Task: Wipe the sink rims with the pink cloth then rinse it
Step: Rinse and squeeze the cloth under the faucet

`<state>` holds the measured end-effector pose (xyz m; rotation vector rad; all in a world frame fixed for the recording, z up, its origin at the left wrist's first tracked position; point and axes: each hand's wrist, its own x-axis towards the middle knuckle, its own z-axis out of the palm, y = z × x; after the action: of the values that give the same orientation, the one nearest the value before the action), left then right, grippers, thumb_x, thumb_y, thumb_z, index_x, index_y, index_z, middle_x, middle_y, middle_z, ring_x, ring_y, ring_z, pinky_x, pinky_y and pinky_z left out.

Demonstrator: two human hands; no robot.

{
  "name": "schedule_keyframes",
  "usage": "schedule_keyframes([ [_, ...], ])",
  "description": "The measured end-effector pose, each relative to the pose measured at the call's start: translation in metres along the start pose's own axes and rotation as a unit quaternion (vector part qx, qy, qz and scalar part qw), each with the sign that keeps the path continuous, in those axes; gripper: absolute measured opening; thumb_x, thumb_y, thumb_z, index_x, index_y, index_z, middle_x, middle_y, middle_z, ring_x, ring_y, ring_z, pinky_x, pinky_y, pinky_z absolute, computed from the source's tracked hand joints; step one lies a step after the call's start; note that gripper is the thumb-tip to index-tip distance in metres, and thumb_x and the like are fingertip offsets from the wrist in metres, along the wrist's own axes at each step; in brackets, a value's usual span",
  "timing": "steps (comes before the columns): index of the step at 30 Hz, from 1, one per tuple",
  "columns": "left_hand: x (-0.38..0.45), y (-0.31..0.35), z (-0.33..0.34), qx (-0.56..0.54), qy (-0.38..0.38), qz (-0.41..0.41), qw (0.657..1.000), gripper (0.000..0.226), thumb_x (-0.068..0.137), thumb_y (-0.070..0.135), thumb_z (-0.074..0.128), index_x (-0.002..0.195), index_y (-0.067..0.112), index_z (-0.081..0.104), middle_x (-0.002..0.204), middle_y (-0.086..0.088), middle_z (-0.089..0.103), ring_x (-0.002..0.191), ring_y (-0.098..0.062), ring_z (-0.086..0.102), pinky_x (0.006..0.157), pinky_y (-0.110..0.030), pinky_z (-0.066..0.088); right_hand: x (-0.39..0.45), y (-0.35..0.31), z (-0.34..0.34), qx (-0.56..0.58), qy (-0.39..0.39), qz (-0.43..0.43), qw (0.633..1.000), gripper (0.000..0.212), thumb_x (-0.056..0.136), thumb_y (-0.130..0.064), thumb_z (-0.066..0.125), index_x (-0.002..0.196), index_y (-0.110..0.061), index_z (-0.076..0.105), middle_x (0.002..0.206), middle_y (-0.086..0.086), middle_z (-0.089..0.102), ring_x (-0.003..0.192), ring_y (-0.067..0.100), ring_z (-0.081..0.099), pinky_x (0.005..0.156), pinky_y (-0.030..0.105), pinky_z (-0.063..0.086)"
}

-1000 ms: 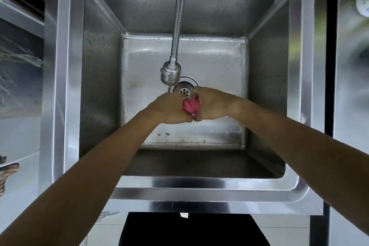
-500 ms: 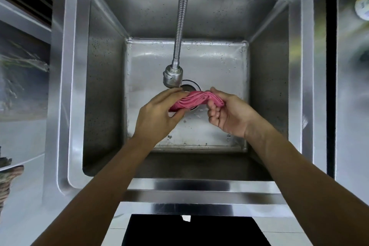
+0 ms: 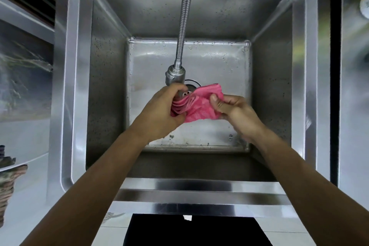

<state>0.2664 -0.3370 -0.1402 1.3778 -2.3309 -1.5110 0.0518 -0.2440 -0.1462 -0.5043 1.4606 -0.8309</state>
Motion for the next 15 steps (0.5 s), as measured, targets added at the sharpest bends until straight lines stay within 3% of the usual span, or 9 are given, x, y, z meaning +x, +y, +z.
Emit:
schedule_keyframes([
  [3, -0.005, -0.002, -0.001, 0.092, -0.028, 0.021, 0.995, 0.079, 0.074, 0.034, 0.088, 0.139, 0.037, 0.044, 0.128, 0.011, 0.055, 0.116, -0.016, 0.05, 0.094, -0.039, 0.053, 0.003, 0.003, 0.009, 0.104, 0.036, 0.017, 0.994, 0.037, 0.102, -0.033, 0.06, 0.122, -0.004, 0.074, 0.116, 0.018, 0.077, 0.113, 0.036, 0.072, 0.103, 0.05, 0.057],
  [4, -0.009, -0.001, -0.002, 0.053, -0.055, 0.011, 0.997, 0.082, 0.069, 0.046, 0.091, 0.137, 0.039, 0.045, 0.124, 0.022, 0.055, 0.117, -0.01, 0.052, 0.093, -0.035, 0.057, 0.004, 0.003, 0.012, 0.085, 0.047, -0.006, 0.995, 0.033, 0.103, -0.029, 0.06, 0.121, -0.004, 0.074, 0.115, 0.018, 0.077, 0.113, 0.037, 0.072, 0.103, 0.05, 0.057],
  [6, -0.013, 0.004, -0.005, -0.099, -0.1, -0.018, 0.99, 0.071, 0.065, 0.061, 0.089, 0.125, 0.047, 0.052, 0.113, 0.037, 0.061, 0.112, 0.007, 0.06, 0.08, -0.013, 0.057, 0.003, 0.001, 0.015, 0.054, 0.048, -0.051, 0.996, 0.026, 0.103, -0.021, 0.061, 0.118, -0.004, 0.073, 0.112, 0.017, 0.077, 0.108, 0.033, 0.073, 0.1, 0.045, 0.059],
  [7, -0.013, 0.006, -0.007, -0.159, -0.107, -0.026, 0.981, 0.057, 0.068, 0.061, 0.086, 0.117, 0.048, 0.06, 0.11, 0.036, 0.066, 0.106, 0.011, 0.063, 0.076, -0.008, 0.055, 0.002, 0.0, 0.016, 0.056, 0.043, -0.063, 0.996, 0.023, 0.103, -0.018, 0.061, 0.117, -0.003, 0.072, 0.109, 0.016, 0.077, 0.103, 0.029, 0.073, 0.095, 0.041, 0.06],
  [9, -0.01, 0.003, -0.01, -0.204, -0.079, -0.056, 0.974, 0.035, 0.072, 0.055, 0.085, 0.102, 0.041, 0.074, 0.104, 0.017, 0.075, 0.096, -0.002, 0.073, 0.075, -0.019, 0.061, -0.001, -0.005, 0.017, 0.081, 0.027, -0.075, 0.994, 0.02, 0.103, -0.014, 0.059, 0.115, -0.001, 0.07, 0.105, 0.013, 0.075, 0.098, 0.025, 0.071, 0.087, 0.036, 0.061],
  [11, -0.007, 0.0, -0.014, -0.232, -0.046, -0.079, 0.968, 0.036, 0.074, 0.044, 0.087, 0.105, 0.029, 0.078, 0.106, 0.004, 0.077, 0.097, -0.013, 0.076, 0.083, -0.028, 0.062, -0.005, -0.011, 0.017, 0.132, 0.01, -0.063, 0.989, 0.03, 0.102, -0.017, 0.059, 0.122, 0.003, 0.067, 0.115, 0.02, 0.073, 0.106, 0.032, 0.07, 0.094, 0.045, 0.061],
  [13, -0.008, -0.001, -0.016, -0.298, -0.039, -0.083, 0.95, 0.039, 0.08, 0.032, 0.084, 0.116, 0.02, 0.077, 0.113, 0.001, 0.079, 0.105, -0.016, 0.075, 0.088, -0.025, 0.06, -0.009, -0.019, 0.016, 0.175, 0.021, -0.04, 0.983, 0.035, 0.1, -0.021, 0.061, 0.127, 0.001, 0.068, 0.125, 0.023, 0.072, 0.115, 0.034, 0.07, 0.102, 0.051, 0.057],
  [15, -0.009, 0.004, -0.017, -0.334, -0.01, -0.073, 0.94, 0.034, 0.084, 0.029, 0.079, 0.117, 0.019, 0.076, 0.11, 0.003, 0.08, 0.103, -0.012, 0.076, 0.083, -0.019, 0.059, -0.011, -0.023, 0.013, 0.161, 0.07, -0.039, 0.984, 0.026, 0.101, -0.018, 0.064, 0.119, -0.003, 0.074, 0.119, 0.022, 0.074, 0.109, 0.031, 0.072, 0.104, 0.054, 0.056],
])
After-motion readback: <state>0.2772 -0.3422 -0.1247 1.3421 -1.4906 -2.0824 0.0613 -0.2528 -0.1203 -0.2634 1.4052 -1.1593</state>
